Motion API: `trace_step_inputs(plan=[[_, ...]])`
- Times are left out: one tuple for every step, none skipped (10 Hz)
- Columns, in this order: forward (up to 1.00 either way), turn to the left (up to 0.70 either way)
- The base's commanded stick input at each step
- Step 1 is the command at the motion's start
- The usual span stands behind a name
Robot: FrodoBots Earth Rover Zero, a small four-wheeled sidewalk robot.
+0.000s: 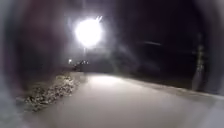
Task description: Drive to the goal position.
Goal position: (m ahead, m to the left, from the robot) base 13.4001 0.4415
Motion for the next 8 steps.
trace_step_inputs(plan=[[0.7,0.0],[0.7,0.0],[0.7,0.0],[0.7,0.0],[0.7,0.0],[0.7,0.0],[0.7,0.0],[0.7,0.0]])
